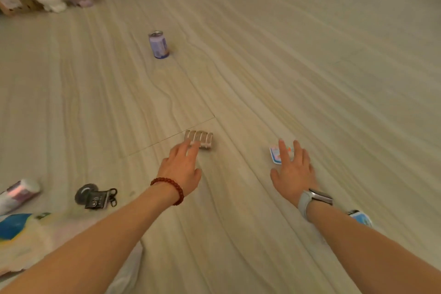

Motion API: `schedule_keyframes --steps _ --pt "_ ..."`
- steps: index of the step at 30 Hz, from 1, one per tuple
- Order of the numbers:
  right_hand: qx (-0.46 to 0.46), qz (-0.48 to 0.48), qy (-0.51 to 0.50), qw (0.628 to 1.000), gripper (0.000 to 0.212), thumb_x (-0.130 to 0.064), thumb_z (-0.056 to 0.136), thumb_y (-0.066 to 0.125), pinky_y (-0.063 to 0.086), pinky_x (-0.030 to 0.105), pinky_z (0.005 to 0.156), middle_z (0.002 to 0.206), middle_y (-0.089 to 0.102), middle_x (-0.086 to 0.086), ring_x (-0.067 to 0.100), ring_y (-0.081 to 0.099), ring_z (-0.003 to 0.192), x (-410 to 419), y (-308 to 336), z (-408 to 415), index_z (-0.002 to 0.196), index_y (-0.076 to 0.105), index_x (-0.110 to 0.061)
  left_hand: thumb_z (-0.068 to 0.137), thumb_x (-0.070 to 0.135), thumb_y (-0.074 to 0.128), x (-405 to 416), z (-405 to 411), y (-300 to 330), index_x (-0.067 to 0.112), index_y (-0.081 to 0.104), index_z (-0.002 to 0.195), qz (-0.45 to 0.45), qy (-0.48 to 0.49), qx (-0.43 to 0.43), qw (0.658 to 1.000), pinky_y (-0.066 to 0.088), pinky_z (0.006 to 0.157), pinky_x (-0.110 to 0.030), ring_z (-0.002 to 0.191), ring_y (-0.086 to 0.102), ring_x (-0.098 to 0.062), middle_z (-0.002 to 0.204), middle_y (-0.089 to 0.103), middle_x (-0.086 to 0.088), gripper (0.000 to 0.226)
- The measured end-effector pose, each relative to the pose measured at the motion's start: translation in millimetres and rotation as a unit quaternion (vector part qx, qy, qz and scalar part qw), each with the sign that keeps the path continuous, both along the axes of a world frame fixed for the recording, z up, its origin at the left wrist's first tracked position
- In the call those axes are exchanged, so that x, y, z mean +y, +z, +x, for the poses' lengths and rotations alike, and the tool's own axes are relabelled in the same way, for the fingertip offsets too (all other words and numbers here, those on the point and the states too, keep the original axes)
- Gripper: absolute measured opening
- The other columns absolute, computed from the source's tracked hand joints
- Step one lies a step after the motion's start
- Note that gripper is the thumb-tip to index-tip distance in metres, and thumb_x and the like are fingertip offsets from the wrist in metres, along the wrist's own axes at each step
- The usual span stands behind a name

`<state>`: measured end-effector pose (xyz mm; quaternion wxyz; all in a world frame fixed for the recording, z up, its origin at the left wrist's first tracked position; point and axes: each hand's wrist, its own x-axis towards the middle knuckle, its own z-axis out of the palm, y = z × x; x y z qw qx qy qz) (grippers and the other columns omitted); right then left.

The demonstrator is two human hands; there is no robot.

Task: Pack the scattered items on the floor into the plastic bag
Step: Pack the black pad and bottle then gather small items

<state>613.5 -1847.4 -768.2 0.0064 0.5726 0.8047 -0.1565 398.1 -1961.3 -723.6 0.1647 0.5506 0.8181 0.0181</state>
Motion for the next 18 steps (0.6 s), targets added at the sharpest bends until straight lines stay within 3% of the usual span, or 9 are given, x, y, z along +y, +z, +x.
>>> schedule_keyframes --steps 3,5,9,12,15,18 --pt "0.033 -0.032 0.001 0.999 0.074 -0.036 0.090 0.045 0.013 0.048 0.115 0.156 -0.012 0.007 0.031 -0.004 0.143 22.7 -14.2 -5.2 0.145 -0.005 -0.031 0.089 0.025 0.047 40.3 -7.1 -24.7 0.020 -0.006 0.144 -0.062 -0.023 0.011 0.998 0.024 0.111 -0.043 0.142 -0.010 -0.025 0.155 -0.012 0.000 0.077" --pt "0.006 -0.054 0.030 0.998 0.073 -0.037 0.091 0.043 0.008 0.048 0.116 0.156 -0.013 0.006 0.029 -0.009 0.143 28.7 -27.4 -3.5 0.145 -0.005 -0.027 0.088 0.028 0.048 61.0 -17.5 -36.8 0.022 -0.014 0.143 -0.106 -0.052 0.037 0.992 0.016 0.115 -0.045 0.141 -0.017 -0.024 0.154 -0.020 0.001 0.083" --pt "-0.006 -0.034 0.044 0.998 0.070 -0.032 0.093 0.040 0.005 0.045 0.116 0.155 -0.011 0.011 0.033 -0.011 0.142 19.5 -49.5 -4.8 0.146 -0.004 -0.016 0.088 0.024 0.048 76.4 -32.7 -55.6 0.023 -0.014 0.143 -0.146 -0.008 0.022 0.989 0.011 0.114 -0.050 0.141 -0.017 -0.024 0.155 -0.012 0.004 0.083" --pt "0.031 -0.010 0.026 0.999 0.056 -0.024 0.090 0.047 0.019 0.044 0.113 0.149 0.017 0.018 0.039 0.014 0.137 16.3 -48.3 -14.5 0.139 0.023 -0.009 0.089 0.023 0.047 62.6 -20.8 -64.2 0.020 0.011 0.142 -0.074 0.013 0.060 0.995 0.017 0.112 -0.052 0.141 -0.001 -0.030 0.150 0.014 -0.002 0.064" --pt "0.060 0.055 0.056 0.995 0.036 -0.003 0.082 0.057 0.046 0.049 0.088 0.126 0.045 0.020 0.043 0.047 0.105 4.9 -50.1 -22.0 0.115 0.043 -0.007 0.091 0.025 0.045 39.6 -9.4 -64.1 0.018 0.035 0.132 -0.013 -0.025 0.085 0.996 0.032 0.101 -0.048 0.132 0.023 -0.030 0.138 0.036 -0.003 0.043" --pt "0.027 0.029 0.105 0.994 0.029 -0.008 0.092 0.041 0.039 0.042 0.092 0.133 0.039 0.013 0.038 0.042 0.111 -10.1 -43.5 -29.4 0.122 0.040 -0.010 0.089 0.044 0.047 19.0 -8.3 -51.8 0.024 0.038 0.128 -0.027 -0.010 0.029 0.999 0.034 0.100 -0.044 0.121 0.038 -0.025 0.129 0.042 -0.001 0.045"
